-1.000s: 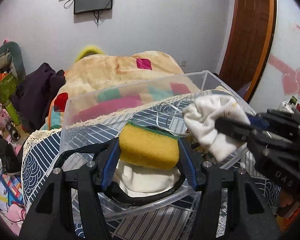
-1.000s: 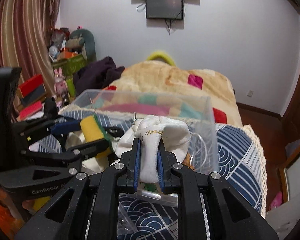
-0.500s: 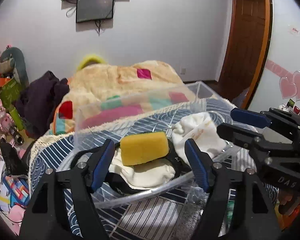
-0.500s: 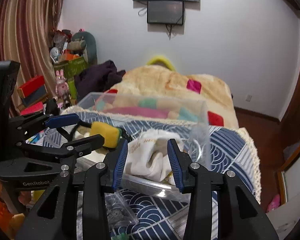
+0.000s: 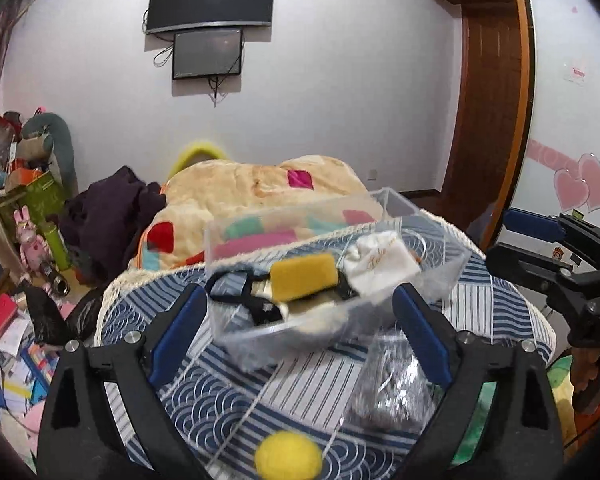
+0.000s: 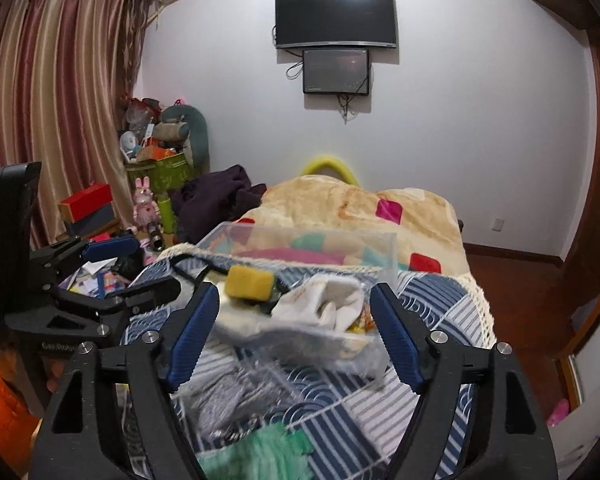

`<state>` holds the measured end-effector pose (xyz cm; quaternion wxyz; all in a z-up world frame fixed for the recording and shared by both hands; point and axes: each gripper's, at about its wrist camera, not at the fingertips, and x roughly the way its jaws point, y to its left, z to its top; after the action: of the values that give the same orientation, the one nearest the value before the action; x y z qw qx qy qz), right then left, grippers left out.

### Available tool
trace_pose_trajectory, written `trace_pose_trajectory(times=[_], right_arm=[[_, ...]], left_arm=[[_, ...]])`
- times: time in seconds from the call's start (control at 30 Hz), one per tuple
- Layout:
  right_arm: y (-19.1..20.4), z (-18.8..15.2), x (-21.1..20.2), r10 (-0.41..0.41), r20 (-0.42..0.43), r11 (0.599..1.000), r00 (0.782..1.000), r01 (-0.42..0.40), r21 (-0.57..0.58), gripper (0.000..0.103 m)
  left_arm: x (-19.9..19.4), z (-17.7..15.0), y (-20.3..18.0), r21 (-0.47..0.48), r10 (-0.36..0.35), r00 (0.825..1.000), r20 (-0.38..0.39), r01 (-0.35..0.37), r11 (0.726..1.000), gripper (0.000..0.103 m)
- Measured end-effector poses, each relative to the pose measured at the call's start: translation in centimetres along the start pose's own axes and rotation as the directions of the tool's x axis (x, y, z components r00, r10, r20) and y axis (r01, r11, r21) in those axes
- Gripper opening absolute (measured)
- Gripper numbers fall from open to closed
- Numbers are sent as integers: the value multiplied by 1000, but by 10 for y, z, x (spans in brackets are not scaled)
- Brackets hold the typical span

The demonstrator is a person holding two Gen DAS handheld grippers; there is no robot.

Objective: Organize soft objects
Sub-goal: 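Grasp the yellow felt ball with the left tool while the right grasps the silver pouch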

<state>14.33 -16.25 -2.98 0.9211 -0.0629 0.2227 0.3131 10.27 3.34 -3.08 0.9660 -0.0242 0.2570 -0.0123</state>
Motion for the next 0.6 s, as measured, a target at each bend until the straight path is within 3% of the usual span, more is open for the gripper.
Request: trace_pose_trajectory(times=[0.07,0.3,0.6], right_arm=[[3,-7,4,5,-18,1000,1000,-5,8,82],[10,-36,24,46,-119,998,992,-42,37,82],[29,-58,60,113,-250,993,962,-104,49,82]], left_arm=[[-1,-9,3,-13,1,1000,-16,-1,1000,95],[9,-47,13,-46,19,993,-116,-25,999,95],[21,-89,22,-75,12,975,-222,-30,997,95]])
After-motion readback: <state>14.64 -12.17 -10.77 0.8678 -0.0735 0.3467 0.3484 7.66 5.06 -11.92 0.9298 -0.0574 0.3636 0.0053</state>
